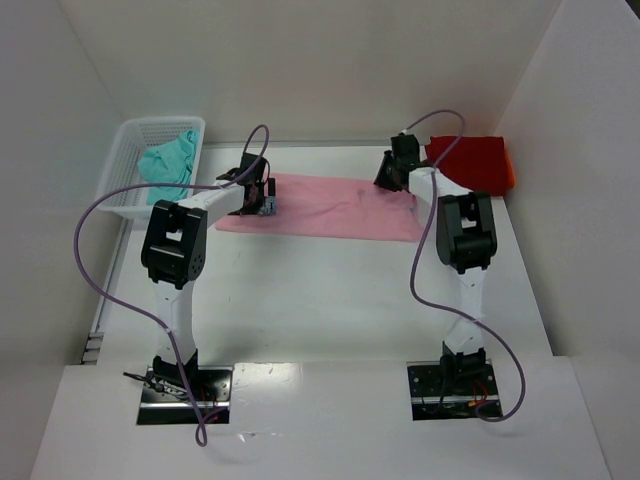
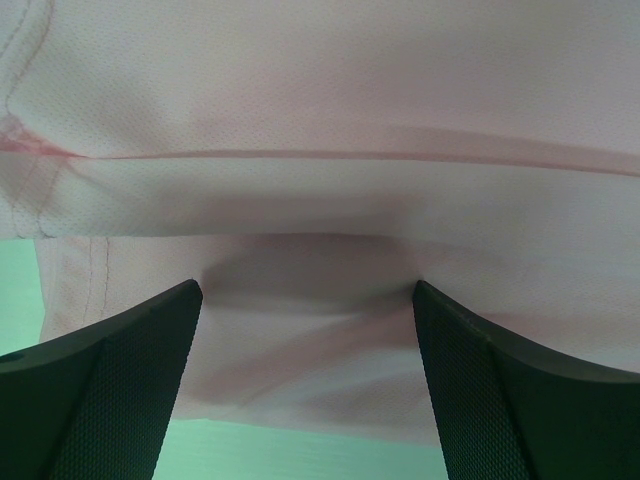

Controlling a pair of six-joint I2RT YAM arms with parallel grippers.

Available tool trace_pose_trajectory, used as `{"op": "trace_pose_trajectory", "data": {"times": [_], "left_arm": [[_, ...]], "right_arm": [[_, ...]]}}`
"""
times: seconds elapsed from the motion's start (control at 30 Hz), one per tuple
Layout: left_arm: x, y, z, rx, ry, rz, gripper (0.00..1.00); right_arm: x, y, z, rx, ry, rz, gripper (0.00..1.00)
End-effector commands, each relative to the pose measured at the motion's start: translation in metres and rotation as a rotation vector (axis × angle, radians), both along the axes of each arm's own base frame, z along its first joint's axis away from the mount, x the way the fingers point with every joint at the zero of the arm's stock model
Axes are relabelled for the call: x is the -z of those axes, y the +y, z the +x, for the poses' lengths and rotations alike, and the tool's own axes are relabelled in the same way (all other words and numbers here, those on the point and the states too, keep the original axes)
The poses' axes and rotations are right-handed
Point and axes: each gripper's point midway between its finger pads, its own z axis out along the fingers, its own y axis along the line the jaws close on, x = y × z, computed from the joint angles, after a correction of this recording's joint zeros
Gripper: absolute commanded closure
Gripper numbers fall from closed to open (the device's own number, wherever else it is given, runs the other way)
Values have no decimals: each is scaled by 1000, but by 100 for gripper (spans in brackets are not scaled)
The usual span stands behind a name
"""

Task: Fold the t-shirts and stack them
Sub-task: Fold the other side of the tshirt into a rectangle

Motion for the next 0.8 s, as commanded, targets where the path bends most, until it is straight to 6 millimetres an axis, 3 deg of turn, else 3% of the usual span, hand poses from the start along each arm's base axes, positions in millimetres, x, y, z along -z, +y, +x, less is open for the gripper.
{"op": "trace_pose_trajectory", "data": {"times": [0.0, 0.07, 0.1, 0.17, 0.27, 0.37, 0.43, 0.57, 0.6, 0.63, 0.67, 0.77], "left_arm": [[15, 3, -10, 4, 59, 9, 6], [15, 3, -10, 4, 59, 9, 6], [15, 3, -10, 4, 59, 9, 6], [15, 3, -10, 4, 59, 9, 6], [15, 2, -10, 10, 61, 0, 6], [15, 2, -10, 10, 61, 0, 6], [15, 2, -10, 10, 61, 0, 6], [15, 2, -10, 10, 61, 0, 6], [16, 0, -10, 15, 63, -9, 6], [16, 0, -10, 15, 63, -9, 6], [16, -2, -11, 20, 65, -17, 6], [16, -2, -11, 20, 65, -17, 6]], "right_arm": [[-92, -45, 7, 58, -196, -19, 63], [-130, -58, 5, 66, -297, -18, 56], [-121, -59, -5, 61, -287, -27, 53], [-134, -84, -9, 105, -322, -46, 49], [-117, -96, -20, 114, -268, -27, 49], [-101, -86, -32, 61, -228, -3, 56], [-94, -78, -36, 41, -217, 3, 69], [-74, -46, -41, -65, -179, 49, 84], [-56, -44, -42, -75, -142, 57, 85], [-57, -36, -37, -99, -148, 70, 86], [-42, -35, -35, -99, -121, 70, 86], [-37, -28, -26, -121, -114, 100, 86]]}}
